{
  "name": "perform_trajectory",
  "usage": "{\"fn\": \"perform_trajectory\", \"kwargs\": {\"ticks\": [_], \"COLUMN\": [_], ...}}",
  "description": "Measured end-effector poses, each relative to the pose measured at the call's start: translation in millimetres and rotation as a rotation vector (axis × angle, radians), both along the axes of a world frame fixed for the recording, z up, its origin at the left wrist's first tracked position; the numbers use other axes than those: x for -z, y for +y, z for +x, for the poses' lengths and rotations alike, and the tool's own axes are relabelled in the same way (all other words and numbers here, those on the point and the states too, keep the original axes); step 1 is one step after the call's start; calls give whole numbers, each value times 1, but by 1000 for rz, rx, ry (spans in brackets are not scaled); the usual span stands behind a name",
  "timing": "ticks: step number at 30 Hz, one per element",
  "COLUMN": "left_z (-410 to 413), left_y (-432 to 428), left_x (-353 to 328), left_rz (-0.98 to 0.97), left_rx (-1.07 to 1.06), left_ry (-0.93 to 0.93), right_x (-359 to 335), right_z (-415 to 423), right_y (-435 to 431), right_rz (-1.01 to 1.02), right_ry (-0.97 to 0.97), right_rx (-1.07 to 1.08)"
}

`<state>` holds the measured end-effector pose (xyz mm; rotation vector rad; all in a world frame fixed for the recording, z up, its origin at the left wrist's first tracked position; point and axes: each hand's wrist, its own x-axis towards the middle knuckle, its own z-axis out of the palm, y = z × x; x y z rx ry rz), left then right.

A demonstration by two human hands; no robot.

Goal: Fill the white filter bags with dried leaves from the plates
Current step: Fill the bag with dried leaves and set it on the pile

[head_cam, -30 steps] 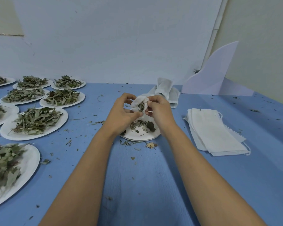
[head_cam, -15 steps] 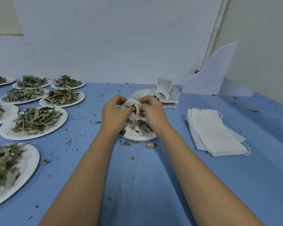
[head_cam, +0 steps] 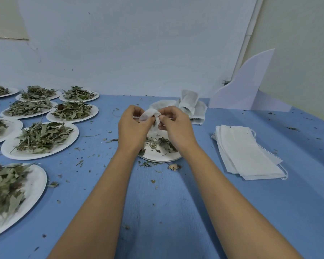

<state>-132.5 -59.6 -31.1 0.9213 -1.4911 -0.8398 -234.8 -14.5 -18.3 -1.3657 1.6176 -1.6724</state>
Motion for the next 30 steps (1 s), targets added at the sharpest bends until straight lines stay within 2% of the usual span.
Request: {"fn": "perform_trajectory", "kwargs": {"ticks": [3, 7, 11, 14, 16, 18, 23, 26, 30], "left_z": [2, 4, 6, 7, 8, 7, 8, 9, 10], "left_y": [-3, -8, -13, -15, -14, -14, -13, -13, -13], "left_x": [0, 0, 1, 2, 2, 1, 0, 0, 0], "left_rz": [37, 48, 114, 174, 196, 195, 186, 187, 175], "left_rx": [24, -123, -180, -181, -183, -183, -189, -200, -209], "left_ry": [50, 142, 231, 308, 317, 326, 322, 337, 351], "right_x": [-2, -11, -21, -23, -20, -14, -5, 0, 16], "right_z": [-7, -21, -20, -15, -13, -9, -6, -3, 8], "right_y": [3, 9, 14, 12, 11, 8, 4, 4, 3], "right_rz": [59, 403, 739, 851, 838, 748, 491, 387, 564], "right_ry": [25, 463, 620, 633, 648, 663, 497, 687, 852], "right_rx": [56, 206, 95, -37, -56, 21, 133, 133, -136]}}
